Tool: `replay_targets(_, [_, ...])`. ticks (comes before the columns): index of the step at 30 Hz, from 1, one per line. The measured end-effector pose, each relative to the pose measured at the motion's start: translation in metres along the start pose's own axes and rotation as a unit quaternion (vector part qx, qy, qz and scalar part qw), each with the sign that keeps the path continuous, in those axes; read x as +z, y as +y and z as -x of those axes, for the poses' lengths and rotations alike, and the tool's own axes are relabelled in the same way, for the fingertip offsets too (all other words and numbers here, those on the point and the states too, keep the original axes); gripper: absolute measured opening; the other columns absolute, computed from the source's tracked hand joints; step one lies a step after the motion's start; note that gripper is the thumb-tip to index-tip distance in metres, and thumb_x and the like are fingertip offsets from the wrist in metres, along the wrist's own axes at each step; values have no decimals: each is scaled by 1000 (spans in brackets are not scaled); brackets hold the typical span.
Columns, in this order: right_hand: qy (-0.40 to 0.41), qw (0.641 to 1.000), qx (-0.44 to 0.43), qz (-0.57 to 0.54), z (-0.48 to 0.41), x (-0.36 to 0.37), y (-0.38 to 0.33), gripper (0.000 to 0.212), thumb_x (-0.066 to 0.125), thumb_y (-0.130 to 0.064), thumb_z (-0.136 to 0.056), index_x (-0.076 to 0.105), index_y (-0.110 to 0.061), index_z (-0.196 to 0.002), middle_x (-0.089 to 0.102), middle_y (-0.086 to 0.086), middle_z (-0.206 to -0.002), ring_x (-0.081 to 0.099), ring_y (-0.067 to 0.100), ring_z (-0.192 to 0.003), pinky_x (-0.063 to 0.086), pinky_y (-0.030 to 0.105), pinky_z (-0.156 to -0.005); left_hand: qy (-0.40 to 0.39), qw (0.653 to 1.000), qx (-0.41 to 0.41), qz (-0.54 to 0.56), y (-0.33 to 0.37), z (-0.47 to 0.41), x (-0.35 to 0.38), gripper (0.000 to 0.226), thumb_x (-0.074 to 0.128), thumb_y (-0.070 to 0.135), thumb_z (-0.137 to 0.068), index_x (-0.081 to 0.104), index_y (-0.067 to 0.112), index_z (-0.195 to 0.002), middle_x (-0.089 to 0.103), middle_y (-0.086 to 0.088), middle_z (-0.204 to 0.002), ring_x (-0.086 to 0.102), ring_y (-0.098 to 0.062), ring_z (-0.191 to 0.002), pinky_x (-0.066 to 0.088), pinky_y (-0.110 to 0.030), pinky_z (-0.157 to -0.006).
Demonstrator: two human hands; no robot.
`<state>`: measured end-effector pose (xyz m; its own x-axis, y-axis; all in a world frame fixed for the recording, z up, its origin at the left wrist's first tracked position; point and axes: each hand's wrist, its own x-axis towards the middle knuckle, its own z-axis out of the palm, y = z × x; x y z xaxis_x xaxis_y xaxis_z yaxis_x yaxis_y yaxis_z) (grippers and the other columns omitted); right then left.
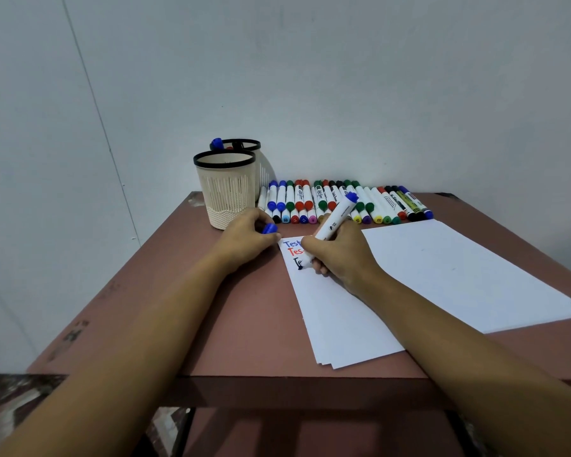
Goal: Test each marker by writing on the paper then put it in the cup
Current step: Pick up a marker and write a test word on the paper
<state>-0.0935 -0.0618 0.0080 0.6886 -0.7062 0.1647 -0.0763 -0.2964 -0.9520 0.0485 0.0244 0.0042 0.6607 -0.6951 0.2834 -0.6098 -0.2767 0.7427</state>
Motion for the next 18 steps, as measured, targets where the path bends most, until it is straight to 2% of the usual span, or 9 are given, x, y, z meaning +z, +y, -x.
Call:
replay_targets(4, [16,1000,7,1,-1,0,1,21,61,-6,-82,45,-10,-69,59,15,-66,49,14,-45,40,23,-42,-4,1000,1,1,-1,1,-1,19,69,19,-81,55,17,-94,54,-2,-101,50,-13,-87,38,-15,-65])
replay_targets(8, [6,1000,7,-18,0,-2,0,22,60,-4,-83,47,-8,-66,57,12,-58,49,15,-44,40,23,-42,-5,1000,2,1,-2,0,0,19,69,19,-81,55,18,-93,55,-3,-102,51,-14,-87,38,-17,-65])
replay_targets(13, [5,1000,9,7,-1,1,1,23,62,-8,-83,42,-12,-71,60,13,-66,49,12,-41,37,22,-40,-11,1000,0,-6,-1,0,0,18,69,19,-82,55,18,-93,56,-4,-104,52,-15,-90,39,-23,-75])
replay_targets(16, [-3,1000,19,5,-1,1,0,24,60,-8,-83,40,-11,-70,58,11,-64,48,8,-35,34,20,-38,-14,1000,-2,-6,0,1,-1,17,68,19,-82,55,18,-93,56,-3,-103,52,-15,-89,38,-23,-74])
replay_targets(18, [8,1000,22,-13,-1,0,0,23,59,-6,-83,41,-8,-69,56,11,-58,47,12,-37,34,21,-39,-14,1000,-1,-9,1,2,-1,17,68,19,-82,55,18,-94,55,-2,-102,52,-14,-89,39,-22,-71])
